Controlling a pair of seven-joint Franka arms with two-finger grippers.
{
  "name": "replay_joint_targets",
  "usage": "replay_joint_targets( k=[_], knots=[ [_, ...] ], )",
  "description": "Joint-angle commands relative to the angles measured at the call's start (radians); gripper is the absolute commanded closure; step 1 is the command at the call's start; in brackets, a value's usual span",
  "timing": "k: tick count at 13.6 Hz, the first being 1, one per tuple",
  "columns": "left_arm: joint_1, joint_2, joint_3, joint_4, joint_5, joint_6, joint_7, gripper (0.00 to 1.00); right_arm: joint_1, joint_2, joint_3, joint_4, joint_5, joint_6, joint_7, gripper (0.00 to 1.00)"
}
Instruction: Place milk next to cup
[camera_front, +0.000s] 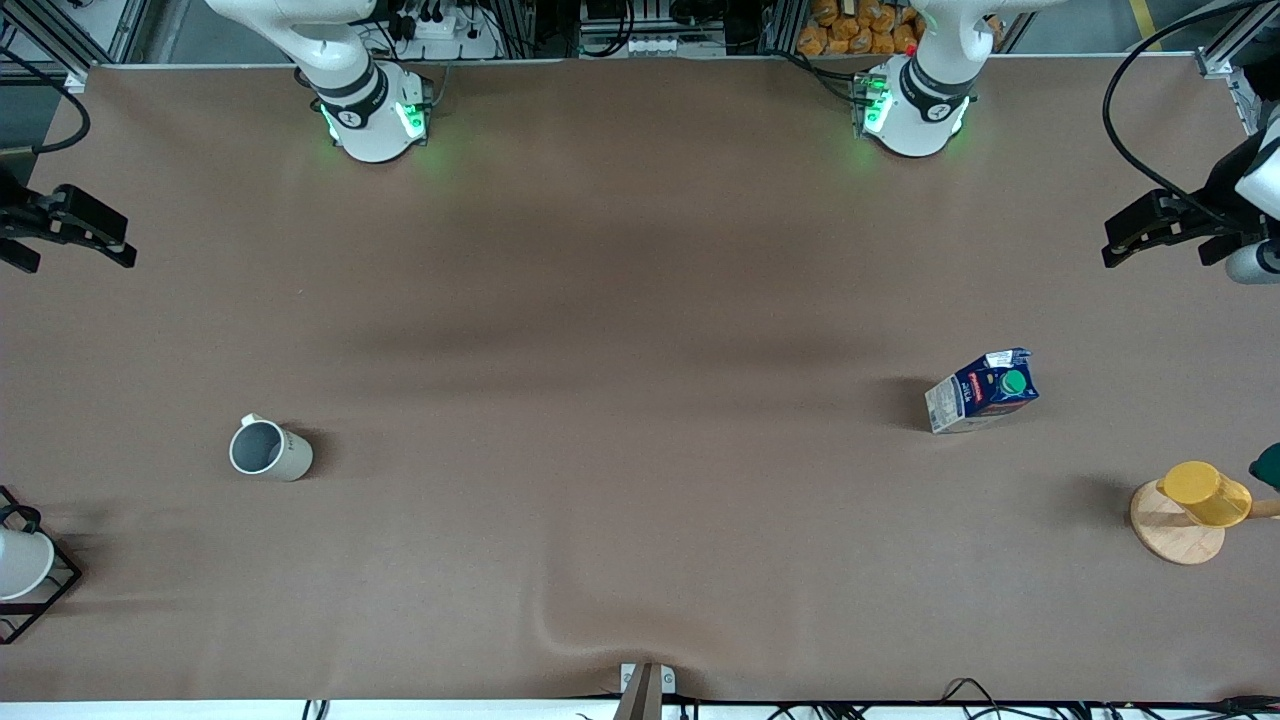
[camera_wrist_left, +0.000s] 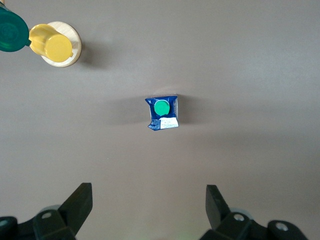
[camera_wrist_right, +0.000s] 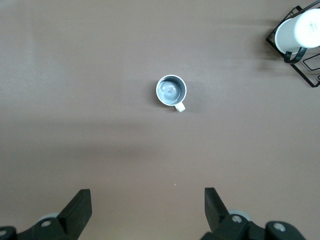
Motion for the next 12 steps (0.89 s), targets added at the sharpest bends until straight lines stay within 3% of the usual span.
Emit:
replay_joint_targets(
  k=[1,12],
  knots=[
    [0.005,-0.007,0.000,0.012,-0.028,-0.027,0.019,0.00,0.010,0.004,-0.003,0.008,-0.013,-0.004,0.016,0.00],
    [0.008,0.056,0.006,-0.005,-0.035,0.058,0.003,0.00,0.009,0.004,-0.003,0.008,-0.013,-0.003,0.016,0.00]
  ],
)
